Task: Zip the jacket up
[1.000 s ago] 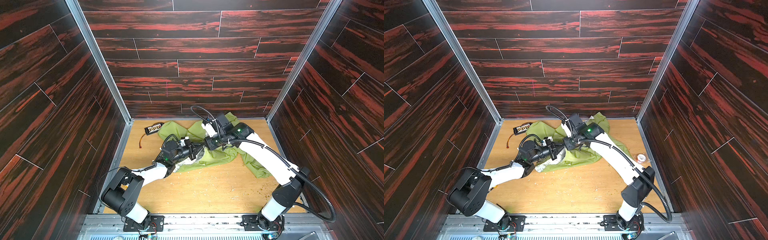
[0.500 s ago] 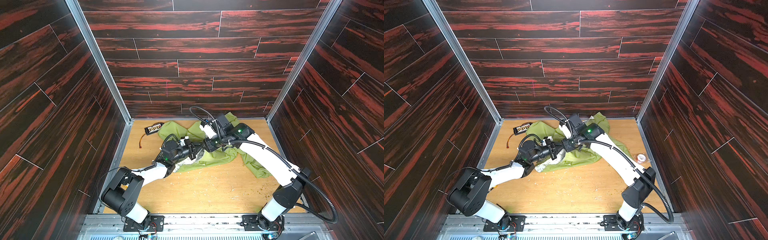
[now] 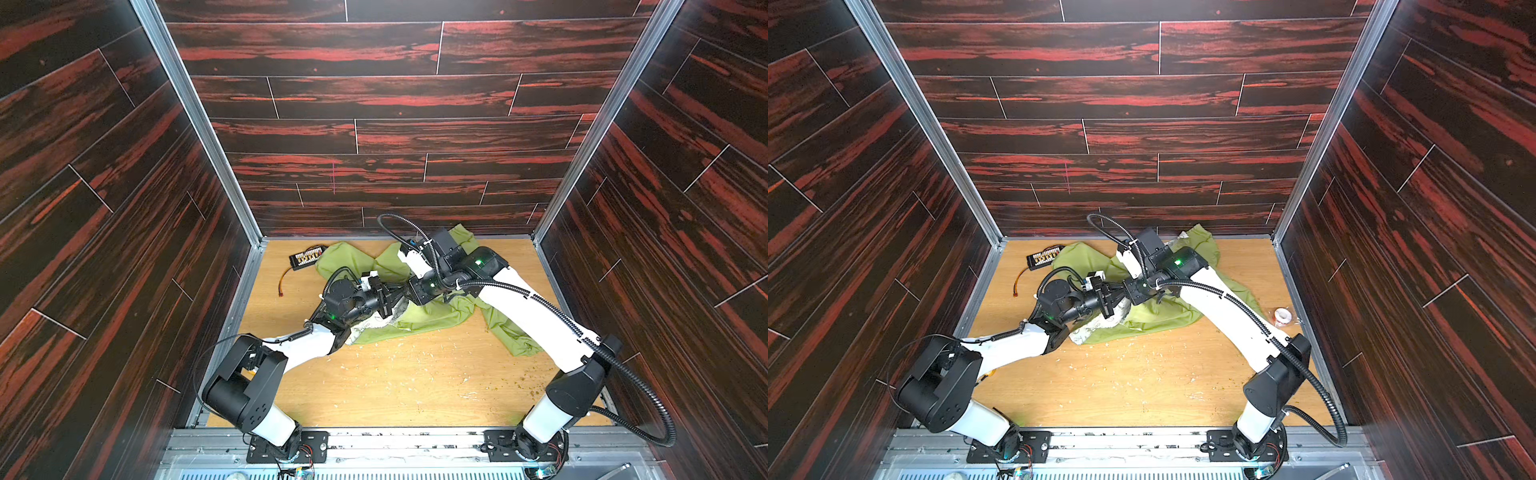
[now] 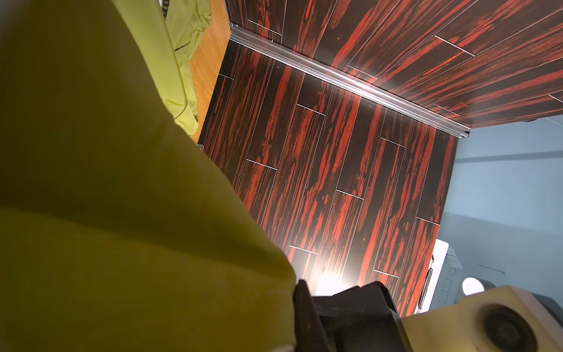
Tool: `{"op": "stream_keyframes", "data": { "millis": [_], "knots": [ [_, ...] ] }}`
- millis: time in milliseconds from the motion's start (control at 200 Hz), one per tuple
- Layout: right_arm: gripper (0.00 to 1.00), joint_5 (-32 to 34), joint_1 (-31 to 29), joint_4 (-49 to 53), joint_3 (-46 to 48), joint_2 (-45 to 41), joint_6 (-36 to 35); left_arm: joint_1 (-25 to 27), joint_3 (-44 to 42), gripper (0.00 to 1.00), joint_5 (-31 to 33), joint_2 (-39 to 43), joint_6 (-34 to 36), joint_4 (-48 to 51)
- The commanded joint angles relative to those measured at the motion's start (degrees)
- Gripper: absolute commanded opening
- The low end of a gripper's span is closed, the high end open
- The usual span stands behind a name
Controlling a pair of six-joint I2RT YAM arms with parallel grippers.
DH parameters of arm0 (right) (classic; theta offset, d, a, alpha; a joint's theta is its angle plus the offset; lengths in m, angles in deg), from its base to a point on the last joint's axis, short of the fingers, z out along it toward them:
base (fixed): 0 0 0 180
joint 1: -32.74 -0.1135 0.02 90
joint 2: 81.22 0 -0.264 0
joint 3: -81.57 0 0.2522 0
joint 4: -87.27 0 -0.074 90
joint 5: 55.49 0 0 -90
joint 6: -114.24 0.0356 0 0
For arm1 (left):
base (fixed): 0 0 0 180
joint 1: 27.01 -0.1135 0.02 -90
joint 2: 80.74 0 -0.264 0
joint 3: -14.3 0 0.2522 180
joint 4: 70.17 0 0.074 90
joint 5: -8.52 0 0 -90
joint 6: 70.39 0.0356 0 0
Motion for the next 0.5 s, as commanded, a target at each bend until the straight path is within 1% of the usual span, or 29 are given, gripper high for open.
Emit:
{"op": "stream_keyframes", "data": {
  "millis": [0,220,496],
  "knots": [
    [0.42,0.28,-0.38,0.3,-0.32,1.7,-1.4,0.09,1.93,0.0,-0.95,1.85,-0.83,-2.05],
    [0.39,1.57,-0.36,0.29,-0.63,2.35,-1.89,0.18,2.19,0.0,-1.03,1.72,-0.83,-1.88],
    [0.35,0.8,-0.42,0.06,-1.45,3.29,-1.68,0.81,3.05,0.0,-1.29,0.88,-0.83,-1.78]
  ]
}}
